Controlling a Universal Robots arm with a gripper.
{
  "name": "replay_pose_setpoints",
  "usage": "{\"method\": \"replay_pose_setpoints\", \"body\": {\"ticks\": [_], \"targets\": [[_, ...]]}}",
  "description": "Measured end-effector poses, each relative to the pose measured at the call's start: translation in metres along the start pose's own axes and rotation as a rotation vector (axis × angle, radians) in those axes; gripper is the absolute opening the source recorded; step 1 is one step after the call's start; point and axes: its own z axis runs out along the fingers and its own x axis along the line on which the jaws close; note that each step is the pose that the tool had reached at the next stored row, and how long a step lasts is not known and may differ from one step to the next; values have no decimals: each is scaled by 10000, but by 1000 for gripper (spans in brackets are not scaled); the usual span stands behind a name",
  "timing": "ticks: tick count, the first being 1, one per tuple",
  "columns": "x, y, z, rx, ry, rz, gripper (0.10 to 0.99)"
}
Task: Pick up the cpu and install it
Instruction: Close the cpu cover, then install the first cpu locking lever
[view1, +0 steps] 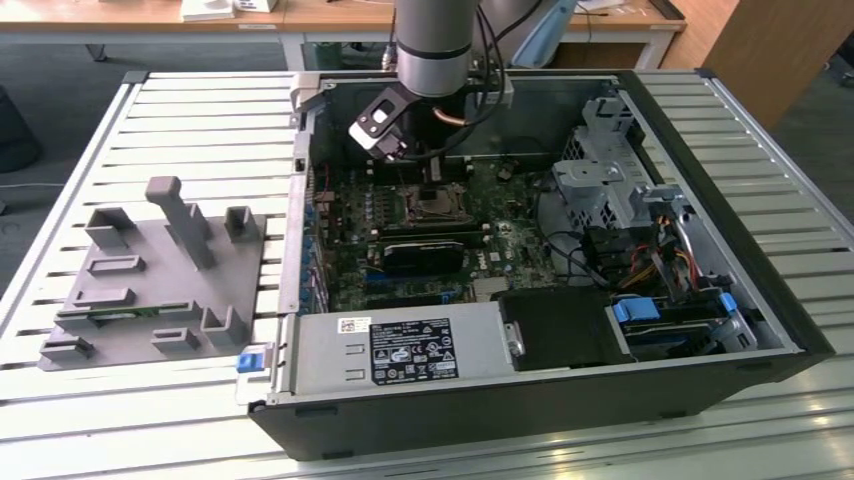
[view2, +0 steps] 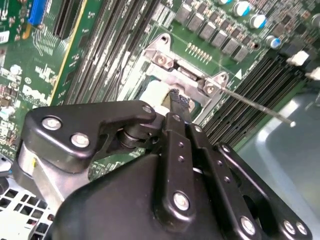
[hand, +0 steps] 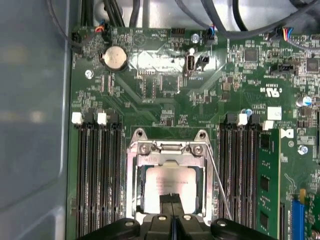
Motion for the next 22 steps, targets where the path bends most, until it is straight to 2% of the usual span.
{"method": "replay_pose_setpoints", "body": {"ticks": [11,22], "targets": [[-1,96,3,0,0,0,106],[-1,103,-24,0,-1,1,106]]}}
